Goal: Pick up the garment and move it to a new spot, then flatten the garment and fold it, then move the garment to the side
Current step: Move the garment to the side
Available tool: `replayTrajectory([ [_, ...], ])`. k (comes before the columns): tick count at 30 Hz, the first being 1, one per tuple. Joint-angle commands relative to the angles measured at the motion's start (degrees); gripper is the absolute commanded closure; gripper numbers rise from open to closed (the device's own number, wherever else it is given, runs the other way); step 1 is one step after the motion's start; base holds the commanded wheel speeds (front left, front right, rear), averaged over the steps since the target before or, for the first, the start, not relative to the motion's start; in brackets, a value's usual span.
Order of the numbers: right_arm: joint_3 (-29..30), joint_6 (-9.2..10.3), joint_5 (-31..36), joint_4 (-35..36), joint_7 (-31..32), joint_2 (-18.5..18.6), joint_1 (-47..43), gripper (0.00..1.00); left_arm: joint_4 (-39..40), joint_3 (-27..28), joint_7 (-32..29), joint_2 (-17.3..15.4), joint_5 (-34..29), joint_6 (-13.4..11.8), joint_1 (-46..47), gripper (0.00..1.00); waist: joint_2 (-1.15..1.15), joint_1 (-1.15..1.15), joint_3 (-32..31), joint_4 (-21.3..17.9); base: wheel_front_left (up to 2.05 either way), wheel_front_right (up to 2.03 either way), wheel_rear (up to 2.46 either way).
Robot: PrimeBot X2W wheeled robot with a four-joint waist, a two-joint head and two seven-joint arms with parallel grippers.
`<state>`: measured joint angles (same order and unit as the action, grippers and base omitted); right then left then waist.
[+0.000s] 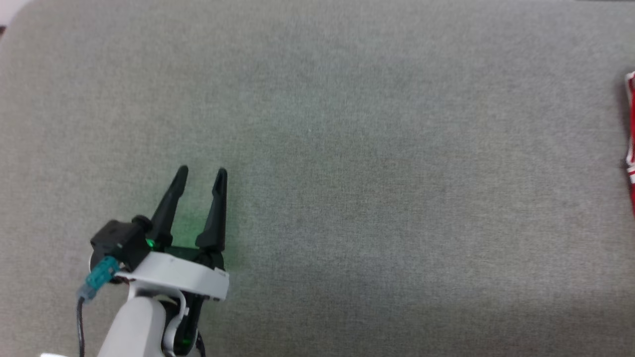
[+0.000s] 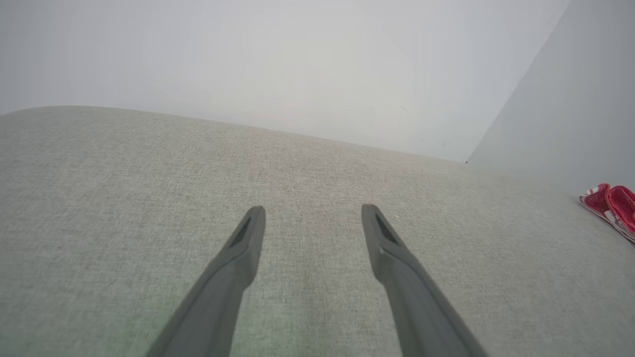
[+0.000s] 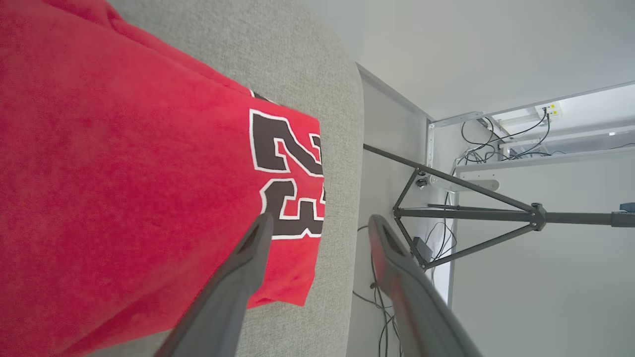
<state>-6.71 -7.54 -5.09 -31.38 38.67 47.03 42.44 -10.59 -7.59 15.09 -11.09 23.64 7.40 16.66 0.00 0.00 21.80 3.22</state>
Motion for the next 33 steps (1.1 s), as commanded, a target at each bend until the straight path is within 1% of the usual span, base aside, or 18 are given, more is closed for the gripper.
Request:
replayTrajectory([
  [1, 0.5, 0.11, 0.2, 0.6, 0.0, -0.6, -1.1, 0.00, -0.4, 0.2, 0.0, -0.1, -0.2, 0.2, -1.1, 0.00, 0.00, 0.00, -2.6, -0.5, 0.00, 0.00, 0.00],
  [5, 0.4, 0.11, -0.4, 2.7, -0.9, -2.0, -1.5, 0.00, -0.8, 0.7, 0.0, -0.2, 0.1, 0.2, -2.7, 0.00, 0.00, 0.00, -6.0, -0.8, 0.00, 0.00, 0.00],
  [8, 1.0, 0.11, -1.1, 4.3, -2.9, -3.7, -2.0, 0.00, -1.0, 1.3, 0.0, -0.4, 0.3, 0.2, -4.0, 0.00, 0.00, 0.00, -8.6, -1.2, 0.00, 0.00, 0.00],
  [10, 1.9, 0.11, -2.2, 5.4, -4.6, -5.7, -2.2, 0.00, -1.2, 1.6, 0.0, -0.6, 0.3, 0.2, -5.2, 0.00, 0.00, 0.00, -10.3, -1.4, 0.00, 0.00, 0.00],
  [14, 3.7, 0.11, -4.7, 7.4, -10.0, -10.3, -3.7, 0.00, -1.4, 2.7, 0.0, -0.9, 0.4, 0.2, -7.6, 0.00, 0.00, 0.00, -14.0, -1.9, 0.00, 0.00, 0.00],
  [15, 3.7, 0.11, -4.7, 7.4, -10.0, -10.3, -3.7, 0.00, -1.4, 2.7, 0.0, -0.9, 0.4, 0.2, -7.6, 0.00, 0.00, 0.00, -14.0, -1.9, 0.00, 0.00, 0.00],
  [17, 3.8, 0.11, -5.1, 8.7, -13.2, -12.3, -5.2, 0.00, -1.4, 3.3, 0.0, -1.0, 0.4, 0.2, -9.0, 0.00, 0.00, 0.00, -15.7, -2.1, 0.00, 0.00, 0.00],
  [20, 5.0, 0.10, -7.4, 11.0, -18.2, -16.0, -7.7, 0.00, -1.6, 4.2, 0.0, -1.0, 0.0, 0.2, -11.1, 0.00, 0.00, 0.00, -18.3, -2.7, 0.00, 0.00, 0.00],
  [22, 4.8, 0.10, -7.4, 12.6, -21.6, -17.3, -10.2, 0.00, -1.7, 4.8, 0.0, -1.1, -0.2, 0.2, -12.6, 0.00, 0.00, 0.00, -19.9, -3.1, 0.00, 0.00, 0.00],
  [24, 4.9, 0.10, -8.3, 14.0, -24.5, -19.5, -13.0, 0.00, -1.8, 5.4, 0.0, -1.1, -0.5, 0.2, -13.9, 0.00, 0.00, 0.00, -21.4, -3.5, 0.00, 0.00, 0.00],
  [29, 4.5, 0.10, -9.8, 17.7, -30.9, -22.7, -19.4, 0.00, -0.7, 7.7, 0.0, -1.1, -1.9, -0.2, -16.3, 0.00, 0.00, 0.00, -23.1, -4.5, 0.00, 0.00, 0.00],
  [33, 3.9, 0.10, -9.6, 19.4, -35.5, -24.8, -24.5, 0.00, 0.6, 9.9, -0.1, -0.8, -2.8, -0.3, -17.8, 0.00, 0.00, 0.00, -23.8, -5.3, 0.00, 0.00, 0.00],
])
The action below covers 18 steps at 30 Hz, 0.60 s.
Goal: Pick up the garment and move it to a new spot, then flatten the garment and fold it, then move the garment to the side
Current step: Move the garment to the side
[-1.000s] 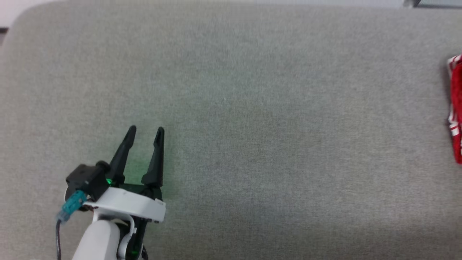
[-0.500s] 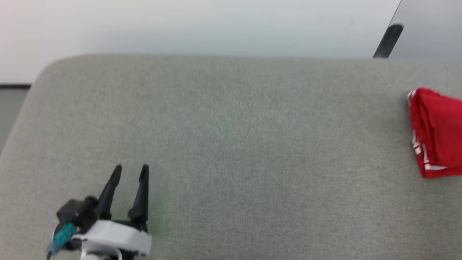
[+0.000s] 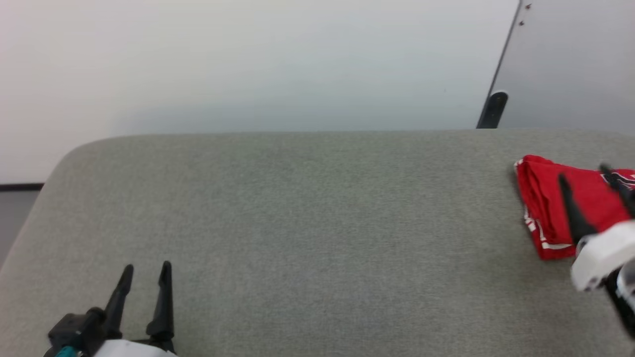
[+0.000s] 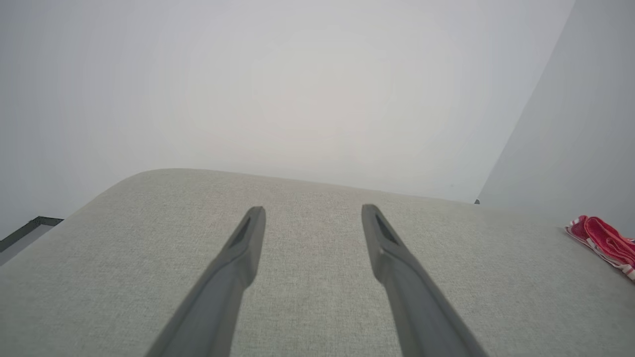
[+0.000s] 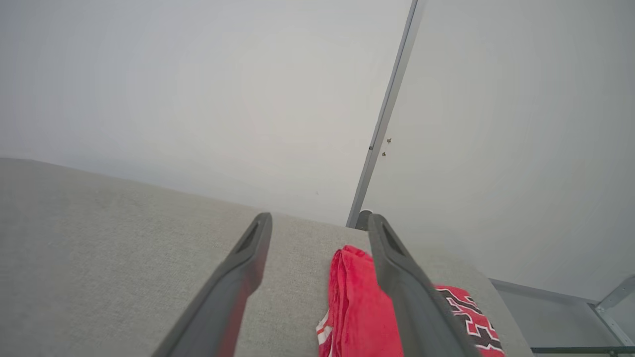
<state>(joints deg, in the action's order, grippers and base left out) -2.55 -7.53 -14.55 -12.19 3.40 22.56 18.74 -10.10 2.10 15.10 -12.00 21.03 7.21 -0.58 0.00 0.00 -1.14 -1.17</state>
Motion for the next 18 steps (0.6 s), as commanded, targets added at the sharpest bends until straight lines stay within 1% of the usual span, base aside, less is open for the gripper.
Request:
replayTrajectory([
  [1, -0.1, 0.09, 0.0, 0.4, -1.2, -0.9, -1.9, 0.00, 0.5, 0.7, -0.1, 0.1, -0.5, -0.1, -0.8, 0.00, 0.00, 0.00, -0.9, -1.1, 0.00, 0.00, 0.00],
  [9, 1.4, 0.09, -0.9, 0.6, -5.7, -5.2, -9.5, 0.00, 2.3, 4.2, -0.1, 0.4, -1.6, 0.1, -2.8, 0.00, 0.00, 0.00, -1.4, -1.6, 0.00, 0.00, 0.00],
  [14, 2.4, 0.09, -0.5, 0.8, -7.2, -7.0, -12.4, 0.00, 2.5, 5.4, -0.1, 0.7, -2.5, 0.2, -3.8, 0.00, 0.00, 0.00, -1.5, -1.8, 0.00, 0.00, 0.00],
  [18, 2.8, 0.09, -0.4, 0.5, -8.0, -7.8, -13.8, 0.00, 2.9, 5.4, -0.1, 0.6, -1.7, 0.3, -4.5, 0.00, 0.00, 0.00, -1.6, -1.7, 0.00, 0.00, 0.00],
])
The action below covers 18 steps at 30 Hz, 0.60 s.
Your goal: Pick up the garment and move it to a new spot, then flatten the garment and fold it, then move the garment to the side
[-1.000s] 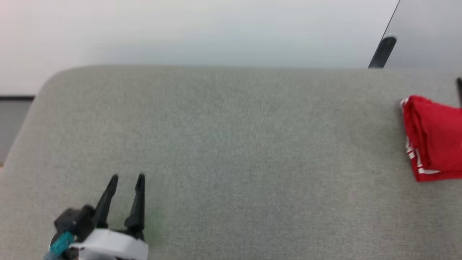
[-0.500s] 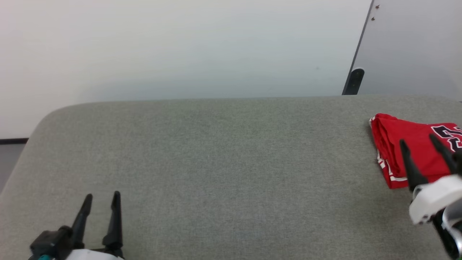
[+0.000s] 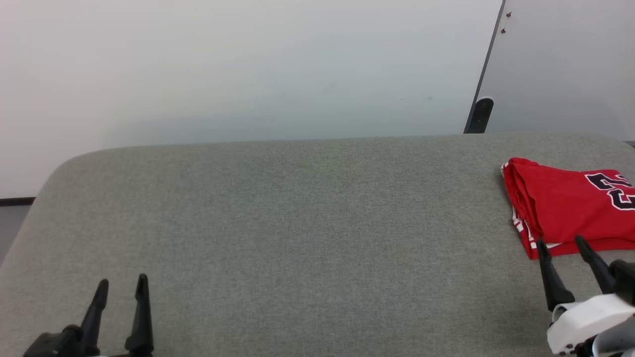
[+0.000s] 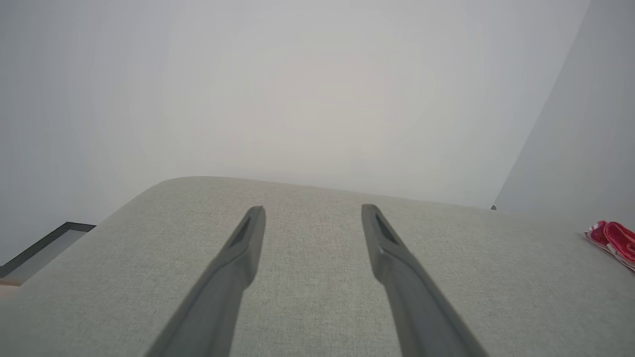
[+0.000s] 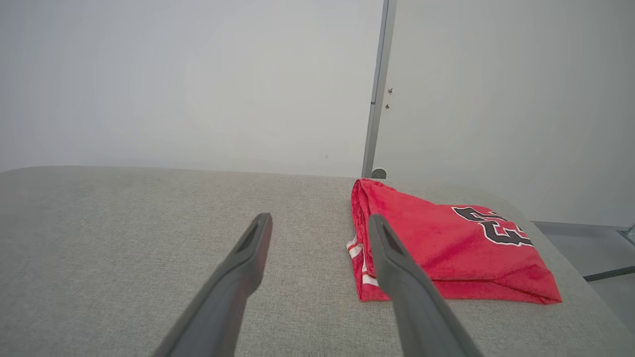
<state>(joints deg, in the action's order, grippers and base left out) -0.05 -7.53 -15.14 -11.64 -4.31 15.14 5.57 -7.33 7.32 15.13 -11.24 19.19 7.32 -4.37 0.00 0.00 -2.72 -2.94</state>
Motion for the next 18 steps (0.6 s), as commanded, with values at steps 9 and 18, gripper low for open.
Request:
replayTrajectory([
  [9, 0.1, 0.09, 0.1, -0.1, -0.8, -1.4, -2.5, 0.00, 0.8, 0.2, -0.1, -1.1, 0.3, 0.2, -1.9, 0.00, 0.00, 0.00, 0.0, 0.2, 0.00, 0.00, 0.00],
  [18, -0.1, 0.09, -0.1, 0.0, -0.1, -1.7, -2.9, 0.00, 1.4, -0.7, -0.1, -1.2, -0.1, 0.2, -2.3, 0.00, 0.00, 0.00, 0.1, 0.5, 0.00, 0.00, 0.00],
])
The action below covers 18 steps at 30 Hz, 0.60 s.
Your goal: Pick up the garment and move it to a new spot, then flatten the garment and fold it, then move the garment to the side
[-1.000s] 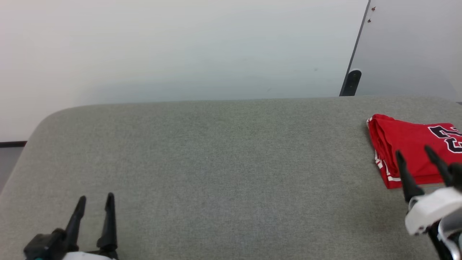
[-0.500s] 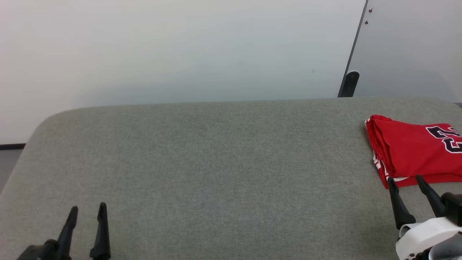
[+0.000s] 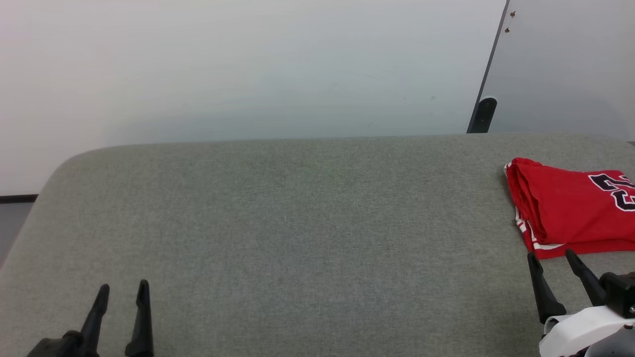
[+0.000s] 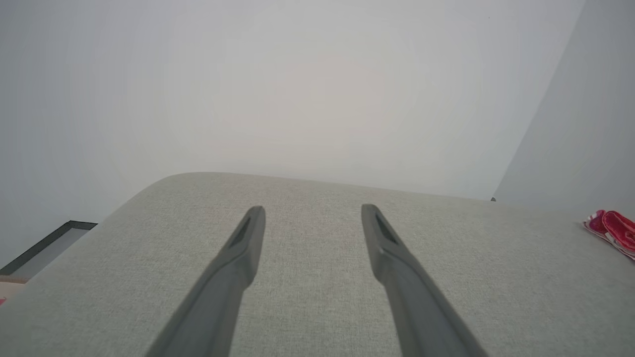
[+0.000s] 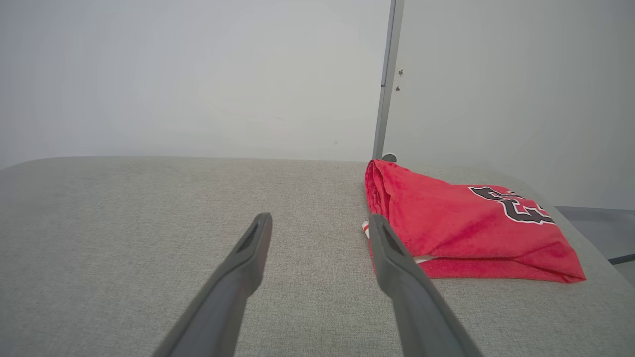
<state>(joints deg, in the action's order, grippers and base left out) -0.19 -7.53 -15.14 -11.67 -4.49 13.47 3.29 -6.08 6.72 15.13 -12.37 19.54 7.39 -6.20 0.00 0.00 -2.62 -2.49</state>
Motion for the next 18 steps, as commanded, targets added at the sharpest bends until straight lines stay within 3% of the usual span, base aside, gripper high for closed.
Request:
replayTrajectory([
  [1, 0.0, 0.09, -0.2, 0.0, 0.1, 0.0, -0.6, 0.00, 0.3, -0.2, -0.1, -0.1, -0.5, 0.2, -0.4, 0.00, 0.00, 0.00, 0.0, 0.1, 0.00, 0.00, 0.00],
  [4, -0.1, 0.09, -0.4, -0.2, 0.1, 0.2, -0.5, 0.00, 0.6, -0.2, -0.1, 0.0, -0.7, 0.2, -0.5, 0.00, 0.00, 0.00, 0.0, 0.2, 0.00, 0.00, 0.00],
  [5, 0.0, 0.00, -0.4, -0.1, 0.0, 0.1, 0.0, 1.00, 0.5, -0.2, 0.0, 0.1, -0.1, 0.0, 0.0, 1.00, 0.00, 0.00, 0.0, 0.2, 0.00, 0.00, 0.00],
  [11, -0.3, 0.00, -0.6, -3.1, 0.4, -1.4, -2.0, 1.00, -2.4, -0.9, -0.1, 2.0, 0.4, 0.0, -1.1, 1.00, 0.00, 0.00, 0.0, 0.2, 0.00, 0.00, 0.00],
  [18, 0.6, 0.00, -8.0, -3.1, 1.6, -2.3, -1.3, 1.00, -3.0, -0.7, -2.2, 2.7, 7.4, 0.0, 0.3, 1.00, 0.00, 0.00, 0.2, 0.3, 0.00, 0.00, 0.00],
])
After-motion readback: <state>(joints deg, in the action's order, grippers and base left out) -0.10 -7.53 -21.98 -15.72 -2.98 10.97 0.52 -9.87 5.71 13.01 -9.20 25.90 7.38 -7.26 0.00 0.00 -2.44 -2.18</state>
